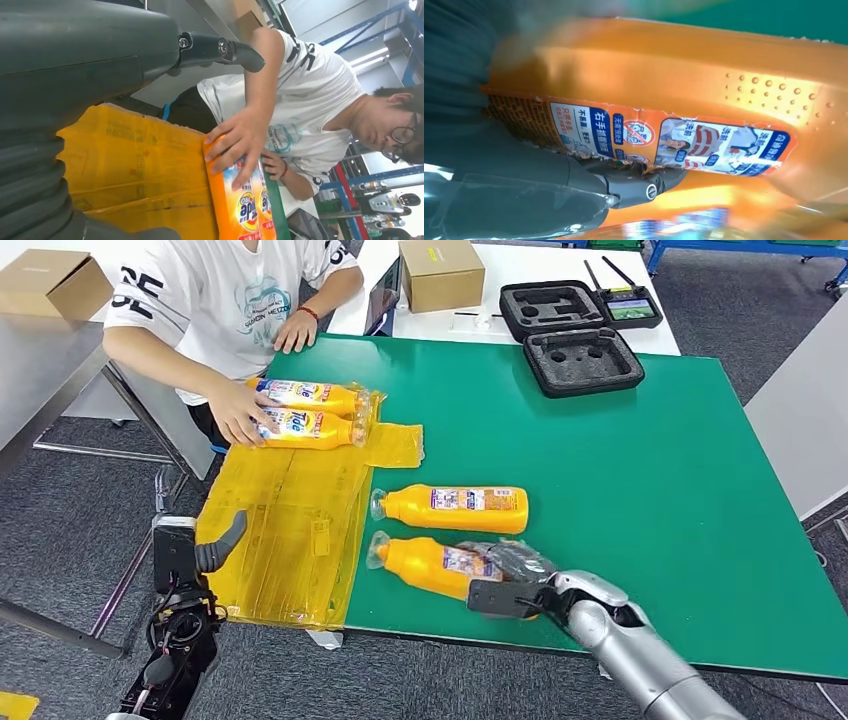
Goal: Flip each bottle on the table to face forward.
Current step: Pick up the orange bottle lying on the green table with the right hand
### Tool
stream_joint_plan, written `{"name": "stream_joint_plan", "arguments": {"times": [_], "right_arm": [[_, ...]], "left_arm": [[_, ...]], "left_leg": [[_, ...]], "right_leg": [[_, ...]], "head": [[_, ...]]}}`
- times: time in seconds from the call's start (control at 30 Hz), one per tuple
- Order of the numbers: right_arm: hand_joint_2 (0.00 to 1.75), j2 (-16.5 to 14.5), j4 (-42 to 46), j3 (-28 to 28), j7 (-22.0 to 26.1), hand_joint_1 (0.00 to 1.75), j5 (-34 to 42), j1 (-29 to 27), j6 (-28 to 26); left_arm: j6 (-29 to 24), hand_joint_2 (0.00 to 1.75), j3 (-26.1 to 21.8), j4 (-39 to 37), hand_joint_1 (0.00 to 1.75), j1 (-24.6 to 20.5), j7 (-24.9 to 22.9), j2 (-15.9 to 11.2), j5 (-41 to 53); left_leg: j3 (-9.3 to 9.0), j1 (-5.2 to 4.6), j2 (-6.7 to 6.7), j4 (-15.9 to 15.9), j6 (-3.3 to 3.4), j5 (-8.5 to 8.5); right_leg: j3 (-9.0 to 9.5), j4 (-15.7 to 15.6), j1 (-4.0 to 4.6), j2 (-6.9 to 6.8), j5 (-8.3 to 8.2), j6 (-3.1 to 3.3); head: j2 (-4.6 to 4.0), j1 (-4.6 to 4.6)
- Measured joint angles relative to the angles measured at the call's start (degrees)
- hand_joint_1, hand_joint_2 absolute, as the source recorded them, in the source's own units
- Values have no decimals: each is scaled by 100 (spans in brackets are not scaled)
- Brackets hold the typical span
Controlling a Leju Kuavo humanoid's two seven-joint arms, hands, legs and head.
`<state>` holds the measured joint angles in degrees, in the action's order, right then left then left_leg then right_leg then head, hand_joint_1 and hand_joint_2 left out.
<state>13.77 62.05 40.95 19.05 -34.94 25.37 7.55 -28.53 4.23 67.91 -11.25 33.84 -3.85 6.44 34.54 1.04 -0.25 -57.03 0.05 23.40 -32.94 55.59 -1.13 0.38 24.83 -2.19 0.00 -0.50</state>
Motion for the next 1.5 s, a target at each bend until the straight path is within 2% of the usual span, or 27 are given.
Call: {"name": "stream_joint_plan", "arguments": {"times": [0.1, 0.23, 0.4, 0.57, 0.7, 0.83, 1.13, 1.33, 1.5], "right_arm": [[175, -234, 205, -254, 482, 175, 522, -216, -188], [175, -571, 537, -655, 884, 175, 1151, -390, -455], [175, -879, 781, -996, 1133, 175, 1483, -529, -776], [175, -1112, 830, -1213, 1167, 175, 1588, -632, -1265], [175, -1237, 822, -1350, 1304, 175, 1733, -798, -1387], [175, -1425, 607, -1392, 1551, 175, 1807, -901, -1446], [175, -1897, -84, -1347, 1697, 175, 1784, -876, -1371], [175, -2373, -606, -1055, 1738, 175, 1644, -822, -1261], [175, -2537, -900, -943, 1732, 175, 1622, -730, -1231]], "left_arm": [[91, 175, 0, 7, 0, 17, 35, 33, -100], [339, 175, -1, 146, 0, 149, 51, 93, -392], [766, 175, 1, 534, 0, 446, 11, 123, -844], [1642, 175, 99, 1119, 0, 773, -283, 143, -1532], [2421, 175, 292, 1448, 0, 952, -648, 148, -2024], [3266, 175, 680, 1572, 0, 1017, -951, 146, -2499], [3729, 175, 1323, 1517, 0, 841, -1215, 137, -2742], [3915, 175, 1675, 997, 0, 440, -1302, 174, -2927], [3936, 175, 1775, 681, 0, 273, -1258, 177, -2937]], "left_leg": [[11, 1, 1, 1, 0, 0], [17, 0, 1, 1, 0, 0], [27, -3, 1, 1, 0, 0], [28, -4, -1, 1, 0, 0], [28, -3, 0, 1, 0, 1], [31, -3, 0, 1, 0, 1], [31, -2, 0, 1, 0, 0], [30, -1, 0, 1, -1, -1], [33, -3, 0, 1, -1, -1]], "right_leg": [[-12, 2, 1, 1, 0, 0], [-17, 1, 0, 0, 1, 0], [-24, 0, -4, 0, 1, 0], [-25, -1, -5, -2, 1, 0], [-27, -1, -4, -1, 1, 0], [-28, 0, -4, -2, 1, 0], [-29, 0, -3, -2, 1, 0], [-30, 0, -2, -1, 1, 0], [-31, 0, -4, -1, 1, 0]], "head": [[0, -1], [0, 0], [0, 0], [0, 0], [0, 0], [0, 0], [0, 0], [0, 0], [0, 1]]}}
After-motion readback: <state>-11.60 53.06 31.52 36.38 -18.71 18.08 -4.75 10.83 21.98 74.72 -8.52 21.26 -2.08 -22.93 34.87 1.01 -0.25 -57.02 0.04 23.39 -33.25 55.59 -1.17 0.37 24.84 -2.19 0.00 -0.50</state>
